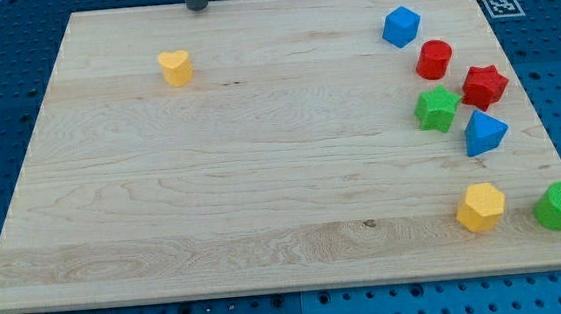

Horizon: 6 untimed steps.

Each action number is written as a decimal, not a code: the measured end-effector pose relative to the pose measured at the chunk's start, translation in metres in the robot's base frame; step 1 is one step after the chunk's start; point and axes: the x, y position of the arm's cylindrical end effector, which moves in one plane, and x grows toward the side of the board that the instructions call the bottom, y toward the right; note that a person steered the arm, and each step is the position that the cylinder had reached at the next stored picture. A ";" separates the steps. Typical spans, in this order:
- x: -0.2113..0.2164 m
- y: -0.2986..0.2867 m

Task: Place the red circle diagonal to the green star

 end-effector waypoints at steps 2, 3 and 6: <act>0.003 0.103; 0.002 0.165; 0.044 0.446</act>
